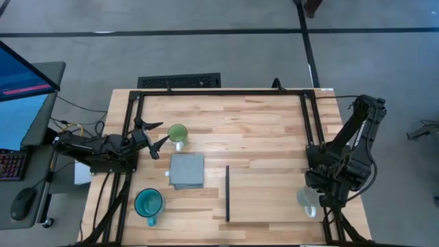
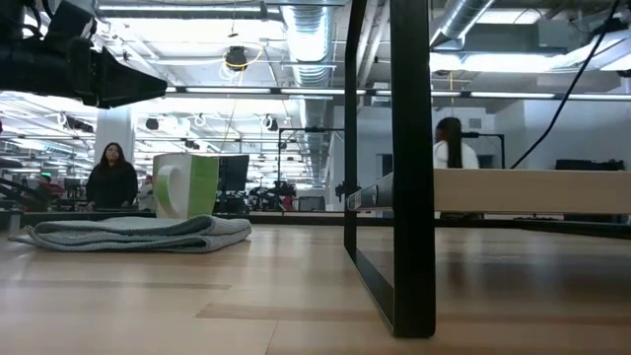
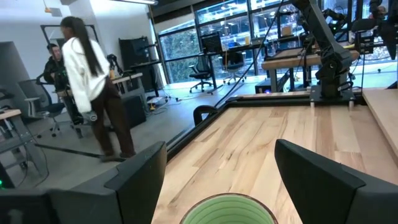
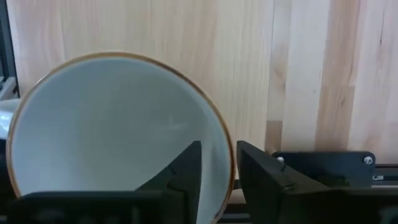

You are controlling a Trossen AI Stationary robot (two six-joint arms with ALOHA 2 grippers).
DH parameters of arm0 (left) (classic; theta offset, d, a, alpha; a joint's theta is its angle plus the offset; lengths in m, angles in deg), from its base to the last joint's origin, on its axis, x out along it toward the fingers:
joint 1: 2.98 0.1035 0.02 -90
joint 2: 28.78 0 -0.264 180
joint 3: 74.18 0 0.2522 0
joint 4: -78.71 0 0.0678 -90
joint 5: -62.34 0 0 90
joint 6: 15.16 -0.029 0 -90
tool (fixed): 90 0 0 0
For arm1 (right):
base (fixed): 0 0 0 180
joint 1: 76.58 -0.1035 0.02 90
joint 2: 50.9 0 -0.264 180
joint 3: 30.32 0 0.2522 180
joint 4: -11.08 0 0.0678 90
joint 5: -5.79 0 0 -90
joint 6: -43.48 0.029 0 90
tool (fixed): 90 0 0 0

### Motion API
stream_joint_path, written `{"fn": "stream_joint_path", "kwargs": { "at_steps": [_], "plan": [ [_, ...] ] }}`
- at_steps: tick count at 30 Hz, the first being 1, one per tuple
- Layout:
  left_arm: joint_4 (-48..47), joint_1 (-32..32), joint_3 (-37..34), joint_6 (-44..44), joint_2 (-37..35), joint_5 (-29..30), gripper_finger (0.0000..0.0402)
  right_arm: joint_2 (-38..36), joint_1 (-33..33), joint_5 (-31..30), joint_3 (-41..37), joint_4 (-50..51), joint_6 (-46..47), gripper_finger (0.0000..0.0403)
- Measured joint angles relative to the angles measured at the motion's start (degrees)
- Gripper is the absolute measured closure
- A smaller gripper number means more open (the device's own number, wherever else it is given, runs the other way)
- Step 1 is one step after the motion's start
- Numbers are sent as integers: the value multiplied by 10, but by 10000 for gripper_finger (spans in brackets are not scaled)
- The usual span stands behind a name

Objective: Stack small to large cups/mugs on shelf
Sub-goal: Put the top blue mug on the shelf

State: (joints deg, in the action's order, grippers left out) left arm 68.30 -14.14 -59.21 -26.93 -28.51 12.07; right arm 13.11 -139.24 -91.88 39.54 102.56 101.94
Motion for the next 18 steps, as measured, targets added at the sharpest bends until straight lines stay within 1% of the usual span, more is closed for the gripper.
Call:
{"fn": "stream_joint_path", "kwargs": {
  "at_steps": [2, 11, 18],
  "plan": [
    [0, 0, 0, 0, 0, 0, 110, 0, 6, 0, 0, 0, -4, 291],
    [-2, 0, 0, 0, 0, 0, 110, 0, 43, 1, 0, -7, -76, 312],
    [-4, 0, 0, 0, 0, 0, 110, 0, 59, 1, 0, -21, -79, 312]
  ]
}}
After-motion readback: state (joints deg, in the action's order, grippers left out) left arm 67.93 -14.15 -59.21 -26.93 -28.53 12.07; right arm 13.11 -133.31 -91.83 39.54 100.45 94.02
